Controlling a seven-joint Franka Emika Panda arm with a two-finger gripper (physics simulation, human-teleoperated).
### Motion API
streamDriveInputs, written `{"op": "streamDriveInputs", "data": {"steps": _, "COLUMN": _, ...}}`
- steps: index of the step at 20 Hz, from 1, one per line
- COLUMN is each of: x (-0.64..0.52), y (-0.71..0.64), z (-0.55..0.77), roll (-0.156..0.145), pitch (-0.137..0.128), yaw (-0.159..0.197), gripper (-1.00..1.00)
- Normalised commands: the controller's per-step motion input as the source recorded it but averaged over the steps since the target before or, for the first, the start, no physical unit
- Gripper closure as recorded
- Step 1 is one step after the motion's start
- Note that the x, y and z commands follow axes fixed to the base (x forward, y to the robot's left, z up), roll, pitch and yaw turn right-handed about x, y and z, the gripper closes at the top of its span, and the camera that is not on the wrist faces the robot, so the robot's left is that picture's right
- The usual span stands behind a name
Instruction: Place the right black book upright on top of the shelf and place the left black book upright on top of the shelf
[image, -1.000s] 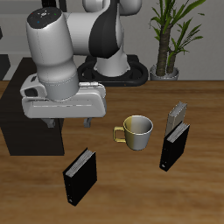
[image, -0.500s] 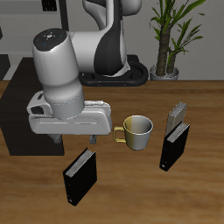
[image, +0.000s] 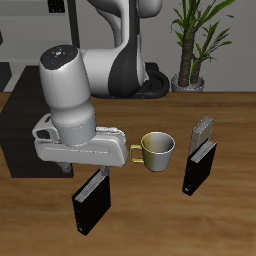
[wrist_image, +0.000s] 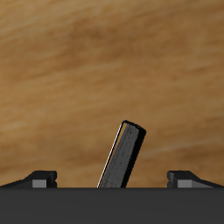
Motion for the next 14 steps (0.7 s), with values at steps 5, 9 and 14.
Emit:
{"op": "streamDriveInputs", "data": {"steps": 5, "x": 0.03, "y": -0.04, "z": -0.22, "roll": -0.011, "pitch": 0.002, "yaw": -0.018, "gripper": -1.0}}
{"op": "streamDriveInputs", "data": {"steps": 9, "x": 0.01, "y": -0.05, "z": -0.19, "roll": -0.007, "pitch": 0.012, "yaw": -0.033, "gripper": -1.0}}
{"op": "streamDriveInputs", "data": {"steps": 14, "x": -0.03, "y": 0.03, "z": -0.2, "roll": 0.015, "pitch": 0.012, "yaw": -0.021, "gripper": -1.0}}
